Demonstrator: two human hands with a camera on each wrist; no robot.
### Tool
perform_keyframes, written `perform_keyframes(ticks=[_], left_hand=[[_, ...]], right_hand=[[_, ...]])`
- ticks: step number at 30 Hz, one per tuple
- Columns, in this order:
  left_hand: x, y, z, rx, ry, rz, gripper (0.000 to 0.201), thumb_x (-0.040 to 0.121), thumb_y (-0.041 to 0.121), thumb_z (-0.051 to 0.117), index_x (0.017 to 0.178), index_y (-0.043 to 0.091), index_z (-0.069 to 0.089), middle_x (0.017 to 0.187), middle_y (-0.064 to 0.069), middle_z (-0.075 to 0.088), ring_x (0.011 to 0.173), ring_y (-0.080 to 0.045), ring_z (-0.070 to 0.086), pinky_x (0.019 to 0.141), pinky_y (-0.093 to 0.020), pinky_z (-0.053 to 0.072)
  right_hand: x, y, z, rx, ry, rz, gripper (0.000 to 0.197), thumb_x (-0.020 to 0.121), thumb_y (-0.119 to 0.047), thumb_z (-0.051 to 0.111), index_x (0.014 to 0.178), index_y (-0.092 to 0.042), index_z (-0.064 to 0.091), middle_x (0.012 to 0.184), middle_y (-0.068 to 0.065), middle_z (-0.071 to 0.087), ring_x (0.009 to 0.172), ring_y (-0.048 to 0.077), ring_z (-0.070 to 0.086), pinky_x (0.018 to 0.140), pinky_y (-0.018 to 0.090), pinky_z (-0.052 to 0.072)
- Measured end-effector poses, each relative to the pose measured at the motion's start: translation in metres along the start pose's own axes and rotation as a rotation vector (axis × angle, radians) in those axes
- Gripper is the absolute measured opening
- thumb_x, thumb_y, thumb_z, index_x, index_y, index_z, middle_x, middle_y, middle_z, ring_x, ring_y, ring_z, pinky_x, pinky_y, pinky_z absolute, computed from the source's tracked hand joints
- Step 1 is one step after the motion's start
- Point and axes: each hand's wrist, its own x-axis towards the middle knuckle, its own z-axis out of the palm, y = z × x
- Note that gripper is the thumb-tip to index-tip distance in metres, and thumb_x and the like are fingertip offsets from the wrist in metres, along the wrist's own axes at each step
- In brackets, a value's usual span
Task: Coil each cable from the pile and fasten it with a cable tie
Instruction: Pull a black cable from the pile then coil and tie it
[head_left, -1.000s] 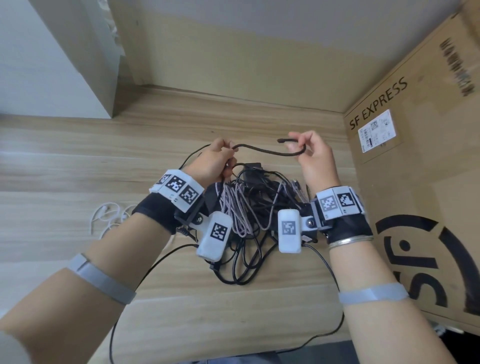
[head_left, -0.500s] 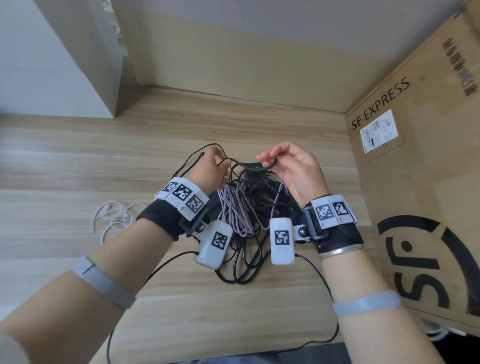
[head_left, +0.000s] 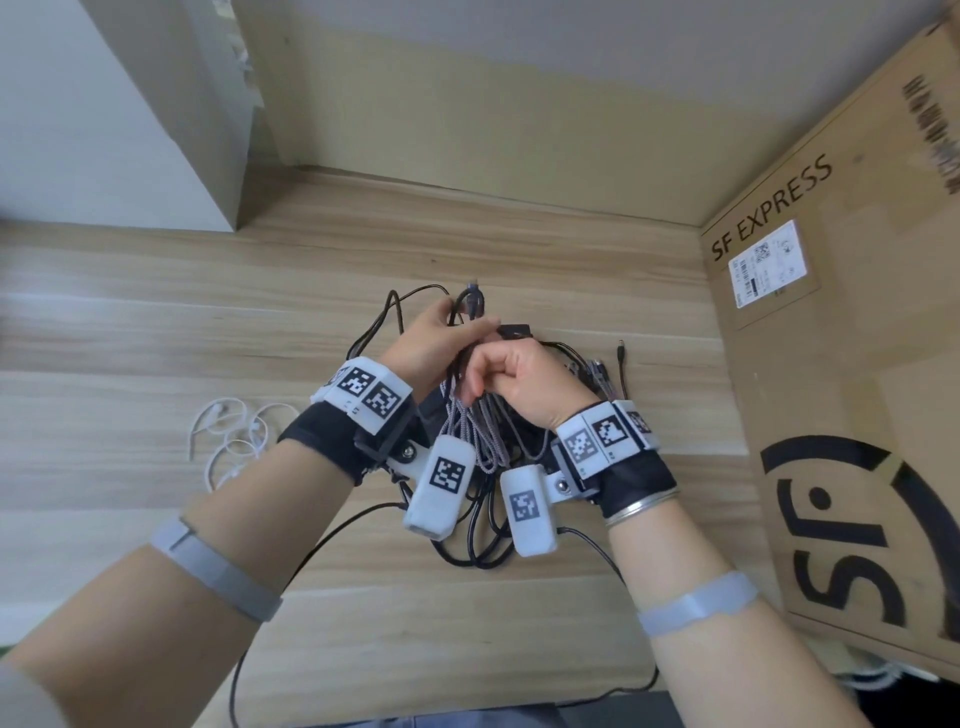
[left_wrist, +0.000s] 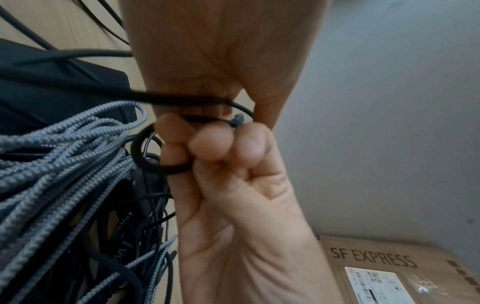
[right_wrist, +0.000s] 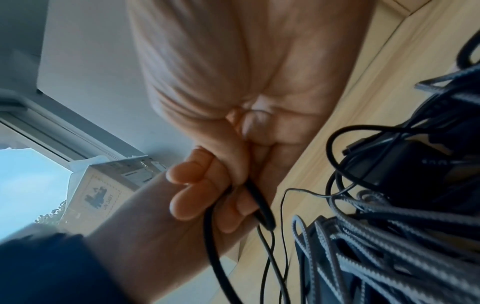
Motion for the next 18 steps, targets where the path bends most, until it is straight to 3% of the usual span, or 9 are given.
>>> perform_keyframes(ticks=[2, 4, 7, 9, 12, 15, 16, 18], left_hand=[[-0.001, 0.0, -0.003, 0.031, 0.034, 0.063, 0.008, 0.091, 0.009, 0.054, 0.085, 0.013, 0.05, 0.063, 0.004, 0.056, 0.055, -0.007, 0.054, 0.056, -0.02, 0.046], [-0.003, 0.002, -0.005, 0.011, 0.068, 0.071, 0.014, 0.094, 0.011, 0.048, 0.081, 0.014, 0.046, 0.049, 0.01, 0.05, 0.047, -0.007, 0.047, 0.05, -0.021, 0.041], [-0.007, 0.01, -0.009, -0.085, 0.141, 0.046, 0.019, 0.097, 0.017, 0.044, 0.079, 0.015, 0.041, 0.051, 0.007, 0.036, 0.04, -0.006, 0.037, 0.046, -0.021, 0.039], [-0.008, 0.013, -0.011, -0.058, 0.155, 0.045, 0.023, 0.098, 0.022, 0.042, 0.075, 0.017, 0.042, 0.056, 0.005, 0.03, 0.041, -0.006, 0.029, 0.044, -0.019, 0.036], [-0.01, 0.016, -0.01, -0.038, 0.119, 0.058, 0.028, 0.099, 0.024, 0.038, 0.072, 0.017, 0.039, 0.055, 0.006, 0.027, 0.04, -0.006, 0.023, 0.039, -0.017, 0.028], [-0.014, 0.021, -0.01, -0.073, 0.067, 0.076, 0.031, 0.1, 0.024, 0.034, 0.069, 0.018, 0.034, 0.047, 0.011, 0.026, 0.038, -0.004, 0.019, 0.033, -0.016, 0.021], [-0.015, 0.024, -0.01, -0.068, 0.064, 0.08, 0.032, 0.1, 0.024, 0.034, 0.069, 0.018, 0.033, 0.046, 0.012, 0.026, 0.037, -0.004, 0.018, 0.033, -0.016, 0.02], [-0.018, 0.027, -0.013, -0.052, 0.063, 0.075, 0.032, 0.1, 0.024, 0.034, 0.069, 0.019, 0.033, 0.045, 0.013, 0.027, 0.037, -0.004, 0.018, 0.033, -0.015, 0.02]], right_hand=[[0.001, 0.001, 0.002, 0.032, 0.0, 0.009, 0.04, 0.085, 0.019, 0.044, 0.063, -0.013, 0.052, 0.071, -0.002, 0.067, 0.071, -0.001, 0.065, 0.08, 0.013, 0.049], [0.001, 0.003, -0.001, 0.073, 0.04, 0.032, 0.038, 0.084, 0.017, 0.046, 0.064, -0.014, 0.052, 0.073, -0.007, 0.069, 0.078, 0.002, 0.067, 0.085, 0.016, 0.049], [0.002, 0.008, -0.005, 0.122, 0.216, 0.098, 0.037, 0.083, 0.017, 0.044, 0.068, -0.016, 0.05, 0.081, -0.004, 0.069, 0.082, 0.007, 0.066, 0.089, 0.03, 0.052], [0.007, 0.008, -0.001, -0.02, 0.232, 0.141, 0.035, 0.082, 0.013, 0.049, 0.083, -0.022, 0.053, 0.095, -0.001, 0.065, 0.082, 0.01, 0.063, 0.084, 0.03, 0.052], [0.018, 0.0, 0.017, -0.216, 0.017, 0.183, 0.038, 0.082, 0.002, 0.059, 0.1, -0.029, 0.049, 0.094, 0.001, 0.057, 0.07, 0.011, 0.052, 0.07, 0.024, 0.046], [0.031, -0.004, 0.031, -0.456, -0.147, 0.223, 0.032, 0.084, -0.013, 0.064, 0.08, -0.031, 0.039, 0.072, -0.007, 0.042, 0.062, 0.008, 0.041, 0.06, 0.02, 0.035], [0.035, -0.003, 0.036, -0.535, -0.183, 0.215, 0.034, 0.085, -0.016, 0.064, 0.077, -0.033, 0.036, 0.071, -0.009, 0.038, 0.062, 0.007, 0.039, 0.059, 0.018, 0.033], [0.043, 0.002, 0.045, -0.621, -0.221, 0.196, 0.015, 0.086, -0.021, 0.063, 0.086, -0.02, 0.048, 0.08, -0.005, 0.047, 0.074, 0.013, 0.049, 0.066, 0.023, 0.038]])
